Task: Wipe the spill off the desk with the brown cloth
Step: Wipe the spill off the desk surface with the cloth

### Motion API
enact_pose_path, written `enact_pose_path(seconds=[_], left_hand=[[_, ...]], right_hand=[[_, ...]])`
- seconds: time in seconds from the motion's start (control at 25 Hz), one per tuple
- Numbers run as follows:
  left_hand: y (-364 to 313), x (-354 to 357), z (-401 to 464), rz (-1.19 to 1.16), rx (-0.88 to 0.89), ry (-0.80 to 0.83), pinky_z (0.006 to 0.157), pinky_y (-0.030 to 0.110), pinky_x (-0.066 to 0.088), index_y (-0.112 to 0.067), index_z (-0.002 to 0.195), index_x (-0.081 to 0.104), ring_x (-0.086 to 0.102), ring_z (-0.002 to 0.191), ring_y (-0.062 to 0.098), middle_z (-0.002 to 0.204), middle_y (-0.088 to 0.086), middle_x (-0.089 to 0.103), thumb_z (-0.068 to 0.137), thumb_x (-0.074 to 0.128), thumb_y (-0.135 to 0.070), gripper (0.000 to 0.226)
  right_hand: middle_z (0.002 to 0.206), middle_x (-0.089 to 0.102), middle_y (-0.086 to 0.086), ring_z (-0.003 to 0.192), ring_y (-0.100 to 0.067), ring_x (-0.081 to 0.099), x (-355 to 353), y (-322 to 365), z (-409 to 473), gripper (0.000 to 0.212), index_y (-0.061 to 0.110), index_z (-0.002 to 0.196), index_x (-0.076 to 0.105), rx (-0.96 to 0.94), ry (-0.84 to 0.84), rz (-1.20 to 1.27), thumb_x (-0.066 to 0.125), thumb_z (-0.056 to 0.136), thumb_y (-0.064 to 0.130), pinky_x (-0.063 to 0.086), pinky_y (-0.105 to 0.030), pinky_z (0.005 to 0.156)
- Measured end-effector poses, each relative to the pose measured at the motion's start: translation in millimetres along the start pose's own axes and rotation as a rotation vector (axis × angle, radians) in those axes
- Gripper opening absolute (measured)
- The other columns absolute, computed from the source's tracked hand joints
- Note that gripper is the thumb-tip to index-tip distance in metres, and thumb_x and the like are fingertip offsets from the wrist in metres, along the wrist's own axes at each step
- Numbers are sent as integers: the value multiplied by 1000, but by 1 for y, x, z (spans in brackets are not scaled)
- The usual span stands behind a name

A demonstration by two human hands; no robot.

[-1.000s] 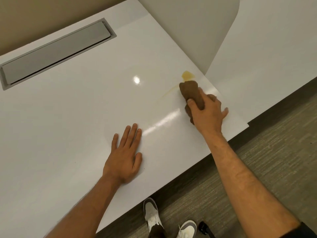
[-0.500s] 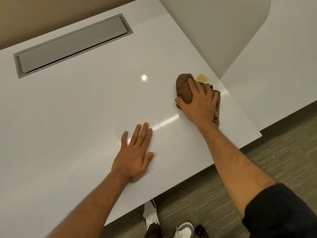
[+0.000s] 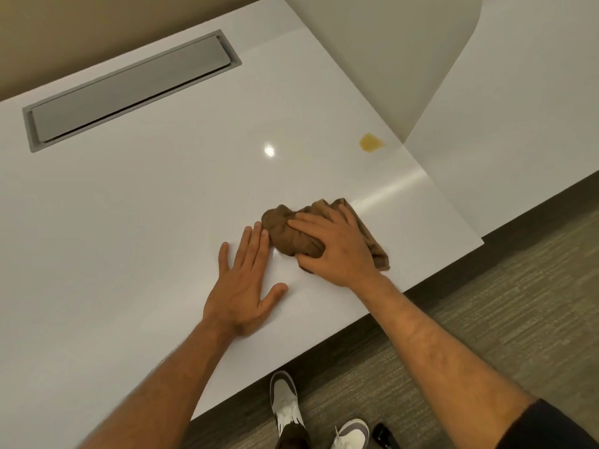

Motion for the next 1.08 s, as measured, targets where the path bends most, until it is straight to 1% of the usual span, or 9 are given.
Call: enact_pose_path(seconds=[0.2,0.32,0.4,0.52,0.64,0.8,0.88,1.0,1.08], left_hand=[[1,-1,0,-30,37,0,130,47,-11,-19,168,-4,-14,162,15,176,0,-12,103,10,-67,82],[4,-2,0,-84,28,1,130,43,-13,-19,168,2,-14,162,12,176,-2,-9,106,15,-56,73],[5,-4,-1,-137,13,-14,130,40,-13,-19,168,7,-11,162,11,176,-2,-5,106,14,-52,71],[6,-6,-1,-205,-7,-36,131,40,-10,-17,167,14,-4,163,12,176,-1,3,105,12,-49,69],[6,-8,-1,-245,-25,-66,132,41,-7,-17,166,19,0,163,14,175,1,9,106,9,-52,70],[5,-9,-2,-217,0,-74,131,38,-11,-20,166,18,-2,163,14,175,0,7,101,-1,-69,84],[7,-7,-3,-171,10,-56,131,41,-11,-21,167,16,-5,163,15,176,0,4,101,3,-70,83],[6,-5,-2,-98,18,-43,131,46,-8,-20,167,11,-8,163,15,176,1,0,102,15,-62,78],[6,-4,0,-50,26,-36,131,43,-11,-21,168,8,-10,163,14,177,0,-3,103,16,-63,77]], right_hand=[[141,58,16,144,-9,34,-14,-22,-36,56,37,136,62,44,30,99,73,82,40,-1,-37,126],[127,58,17,124,7,34,-22,-29,-37,42,37,127,66,186,-66,249,61,86,45,3,-28,122],[124,60,15,124,-1,39,-18,-19,-42,41,36,124,67,230,-103,232,56,87,48,1,-22,119],[143,56,16,140,-16,37,5,9,-65,53,40,137,57,210,-48,-12,58,85,53,-1,-40,125],[152,48,10,140,-27,38,37,44,-88,61,41,142,48,134,12,-204,56,83,55,9,-56,123],[147,47,10,137,-31,40,55,66,-105,52,38,134,53,-21,22,-206,53,83,49,7,-56,122],[143,51,12,136,-29,40,52,67,-106,47,39,129,56,-113,40,-157,57,82,45,8,-56,122],[133,61,13,132,-26,45,39,57,-111,35,38,117,67,-228,94,-115,67,82,39,24,-58,118],[130,66,11,129,-27,50,25,40,-115,34,36,114,71,-224,94,-138,75,80,36,33,-57,113]])
Point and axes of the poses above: each hand's wrist, its own z-axis towards the middle knuckle, its own x-axis out of the palm, y = z × x, the point moved 9 cm from there along z, towards the middle knuckle
